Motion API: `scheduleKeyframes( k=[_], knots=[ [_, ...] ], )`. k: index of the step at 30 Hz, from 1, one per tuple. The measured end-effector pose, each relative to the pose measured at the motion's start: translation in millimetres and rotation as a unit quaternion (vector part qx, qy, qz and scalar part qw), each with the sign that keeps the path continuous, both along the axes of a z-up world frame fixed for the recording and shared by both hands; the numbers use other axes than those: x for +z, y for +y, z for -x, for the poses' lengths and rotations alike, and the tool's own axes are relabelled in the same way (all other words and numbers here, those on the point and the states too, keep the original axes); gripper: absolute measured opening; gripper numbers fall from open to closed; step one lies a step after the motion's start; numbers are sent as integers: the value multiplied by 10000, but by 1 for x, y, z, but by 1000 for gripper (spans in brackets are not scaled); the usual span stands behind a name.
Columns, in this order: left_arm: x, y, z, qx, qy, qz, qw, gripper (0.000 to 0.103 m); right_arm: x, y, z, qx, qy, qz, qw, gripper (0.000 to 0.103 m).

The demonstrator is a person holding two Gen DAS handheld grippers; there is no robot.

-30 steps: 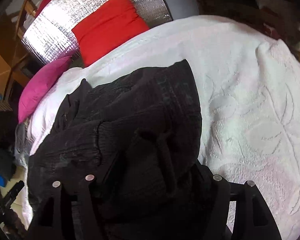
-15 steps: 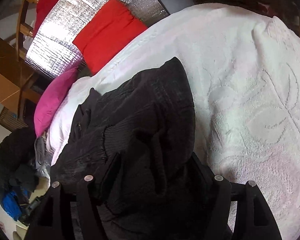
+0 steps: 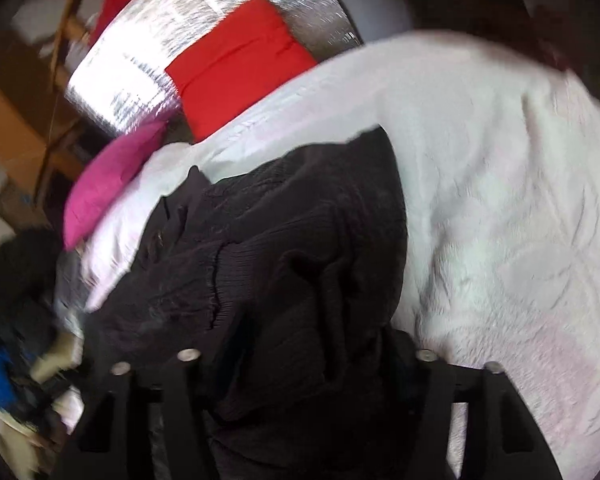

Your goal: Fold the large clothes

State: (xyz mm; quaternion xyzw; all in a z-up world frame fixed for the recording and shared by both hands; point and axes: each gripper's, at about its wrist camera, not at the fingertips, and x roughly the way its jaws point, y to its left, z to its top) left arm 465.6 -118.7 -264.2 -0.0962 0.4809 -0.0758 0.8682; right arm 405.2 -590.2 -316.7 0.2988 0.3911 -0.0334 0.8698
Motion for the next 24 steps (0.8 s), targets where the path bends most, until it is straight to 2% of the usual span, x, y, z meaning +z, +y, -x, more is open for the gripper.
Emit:
scheduleKeyframes(
  k=[3,4,5,7,10,11,12,13,16,19,22,24],
  knots=[
    [-1,-1,0,-13,-26,-76,10000,35,12,0,6,-41,-309,120,9994,49],
    [-4,-1,-2,23,19,-107,9999,40,11,1,3,-15,-224,208,9995,49],
    [-8,-2,-4,80,111,-150,9998,57,5,2,0,-2,-65,264,9996,49],
    [-19,1,-9,186,265,-232,9992,72,-7,2,-7,7,223,293,9993,49],
    [-18,3,-11,206,306,-125,9992,72,-7,-4,-7,-1,250,109,9996,53],
    [-16,3,-10,212,281,-162,9992,72,-6,-7,-7,10,288,-55,9996,57],
    [-12,5,-7,253,246,-251,9991,72,-7,-9,-7,30,336,-235,9992,68],
    [-7,3,-4,296,161,-380,9987,72,-7,-10,-7,45,360,-357,9987,72],
    [11,-2,7,329,-183,-806,9960,72,1,-14,0,-32,369,-205,9991,73],
    [33,-15,23,347,-801,-1277,9880,72,24,-22,19,-340,-75,38,9994,73],
    [45,-29,37,114,-1103,-1083,9879,73,42,-27,39,-291,-609,-267,9974,73],
    [48,-45,46,-222,-1152,-836,9896,73,47,-24,49,11,-855,-760,9934,73]
  ],
)
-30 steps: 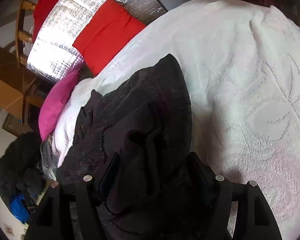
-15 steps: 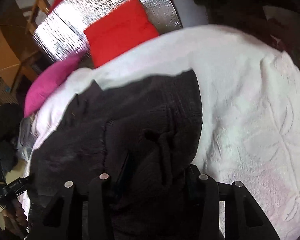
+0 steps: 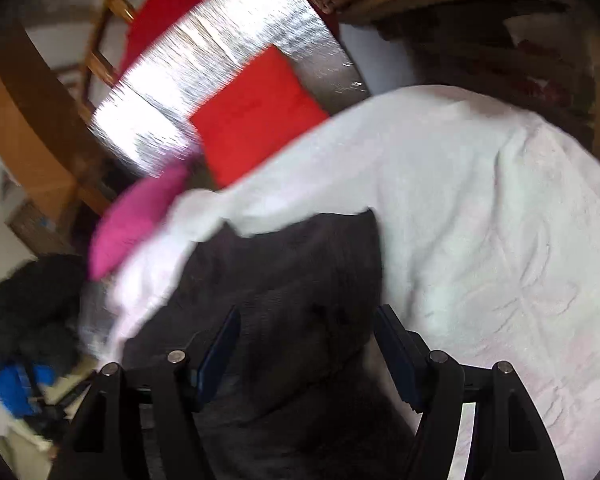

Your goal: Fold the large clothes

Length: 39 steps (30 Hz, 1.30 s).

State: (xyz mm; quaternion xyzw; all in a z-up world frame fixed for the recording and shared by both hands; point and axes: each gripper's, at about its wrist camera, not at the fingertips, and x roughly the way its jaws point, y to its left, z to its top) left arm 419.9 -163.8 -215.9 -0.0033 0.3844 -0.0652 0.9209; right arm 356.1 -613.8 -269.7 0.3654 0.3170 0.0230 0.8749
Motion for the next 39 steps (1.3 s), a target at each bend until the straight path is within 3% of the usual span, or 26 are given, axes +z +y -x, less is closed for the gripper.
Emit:
scheduleKeyframes(
  k=[4,9,11,12,15,18,21,23,27,29,30,31,35,37,39],
  knots=[
    [-11,-36,11,-481,176,-31,9987,73,-4,23,8,683,-17,-611,9958,73],
    [-42,-55,9,-536,776,-89,9955,73,-14,49,9,702,161,-515,9961,71],
    [-53,-54,6,-461,1019,-3,9937,73,-24,53,3,709,374,-503,9955,56],
    [-58,-52,5,-400,1112,69,9930,73,-32,53,1,759,567,-674,9932,40],
    [-63,-48,-1,-396,1194,145,9919,73,-58,53,3,862,962,-1526,9798,39],
    [-65,-45,-5,-421,1222,179,9915,73,-72,55,6,767,1288,-1701,9740,39],
    [-67,-47,-9,-390,1303,204,9905,73,-79,52,0,480,1199,-1869,9739,74],
    [-69,-53,-9,-397,1304,151,9906,73,-83,50,-6,325,1074,-2048,9723,74],
    [-70,-57,-3,-454,1262,40,9910,74,-82,57,-19,72,931,-1748,9802,74],
    [-67,-58,-1,-496,1170,0,9919,74,-76,62,-21,8,911,-1499,9845,61],
    [-63,-59,2,-542,1058,-1,9929,74,-73,65,-22,-13,929,-1329,9868,43],
    [-59,-59,5,-583,955,5,9937,74,-67,65,-20,-55,904,-1134,9894,37],
    [-49,-60,10,-630,673,-109,9957,74,-37,70,-11,-108,475,-464,9977,34],
    [-60,-59,5,-557,943,-191,9938,74,-40,72,-15,-74,634,-324,9974,34],
    [-73,-59,0,-533,1224,-227,9908,74,-55,74,-21,8,1076,-346,9936,34]
  ],
)
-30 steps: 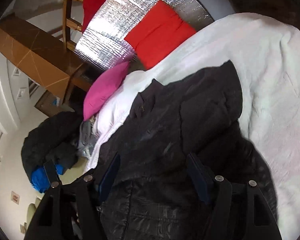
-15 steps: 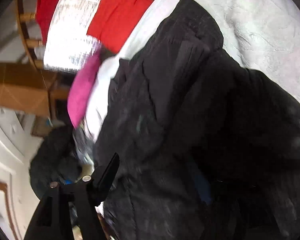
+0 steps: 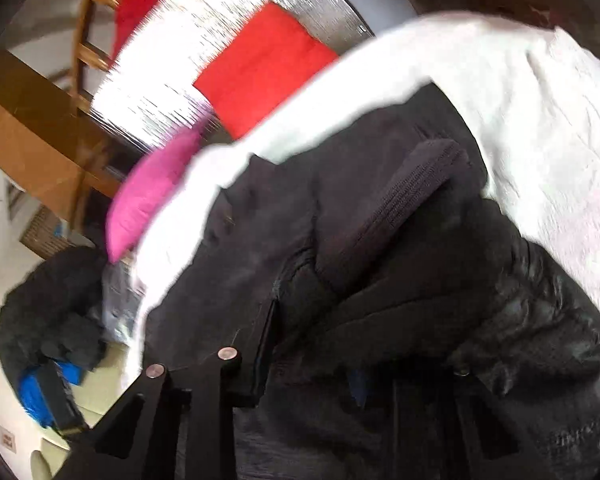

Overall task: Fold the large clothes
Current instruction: 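Grasp the folded edge of the black jacket with both grippers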

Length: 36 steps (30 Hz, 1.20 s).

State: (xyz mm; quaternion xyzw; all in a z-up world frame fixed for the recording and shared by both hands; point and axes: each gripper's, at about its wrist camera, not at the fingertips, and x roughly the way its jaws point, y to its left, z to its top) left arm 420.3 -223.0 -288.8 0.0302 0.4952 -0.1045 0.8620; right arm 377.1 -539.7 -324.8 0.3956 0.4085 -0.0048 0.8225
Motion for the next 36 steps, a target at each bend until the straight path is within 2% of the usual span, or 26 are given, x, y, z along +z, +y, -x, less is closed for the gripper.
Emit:
scheduleKeyframes(
  k=[1,3,8,9,10,11,15,19,23,27,31,36],
  knots=[
    [-2,-1,0,-28,18,-53,10000,74,-8,-1,-1,30,148,-101,9998,33],
    [2,-2,1,-70,-51,-96,9999,74,-5,-3,-2,46,120,-197,9997,33],
    [14,11,8,-1,-163,181,9997,74,5,-12,9,156,47,-391,9991,37],
    [17,15,10,12,-199,197,9996,74,6,-13,13,197,44,-403,9990,51],
    [19,19,13,26,-248,200,9995,74,8,-15,16,247,-22,-438,9987,72],
    [22,24,17,33,-288,203,9994,74,10,-15,19,251,-96,-430,9987,74],
    [31,43,35,89,-483,253,9985,74,23,-15,37,325,-395,-201,9985,74],
    [28,52,56,43,-452,200,9988,74,32,-11,53,413,-688,-116,9967,74],
    [26,54,77,27,-519,119,9986,74,36,6,68,614,-766,228,9949,73],
    [32,67,109,34,-880,-26,9961,74,40,18,88,754,-839,538,9922,73],
    [31,86,141,7,-1189,-284,9925,77,39,11,116,773,-865,585,9915,73],
    [23,112,182,-2,-1373,-386,9898,78,36,-8,159,615,-860,505,9931,73]
  ],
)
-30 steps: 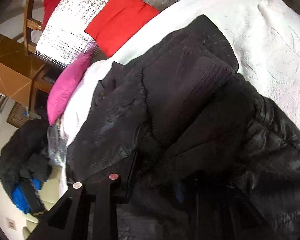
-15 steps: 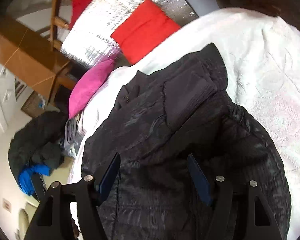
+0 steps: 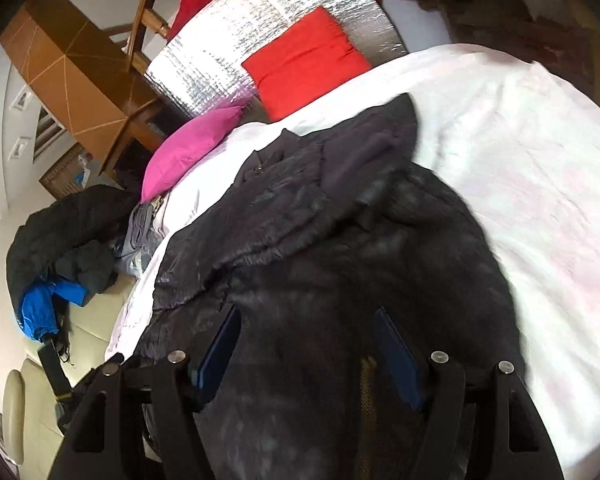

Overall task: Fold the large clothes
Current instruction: 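Grasp the folded edge of the black jacket with both grippers, then lift the folded jacket up off the bedspread with both grippers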

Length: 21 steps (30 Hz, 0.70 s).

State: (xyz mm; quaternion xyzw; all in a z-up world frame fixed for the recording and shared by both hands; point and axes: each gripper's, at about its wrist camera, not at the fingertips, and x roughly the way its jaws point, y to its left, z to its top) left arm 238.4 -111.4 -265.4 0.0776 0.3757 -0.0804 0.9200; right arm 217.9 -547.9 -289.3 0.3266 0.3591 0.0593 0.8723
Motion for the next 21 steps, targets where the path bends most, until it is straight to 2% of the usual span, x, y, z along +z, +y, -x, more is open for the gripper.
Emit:
scheduleKeyframes(
  k=[3,7,10,13,17,21],
  knots=[
    [-6,16,21,105,21,34,9999,79,0,-9,27,-56,36,19,10000,73],
    [-12,41,47,336,187,389,9985,79,-1,-13,58,74,202,157,9996,73],
    [-19,52,62,505,385,521,9966,84,-8,-12,84,262,455,373,9979,73],
    [-28,59,70,611,644,725,9934,84,-24,-14,103,365,830,377,9952,73],
    [-34,65,77,769,877,896,9891,84,-44,-13,117,490,1149,441,9912,73],
    [-39,72,81,949,1016,1045,9848,85,-55,-12,114,577,1226,387,9900,73]
  ],
)
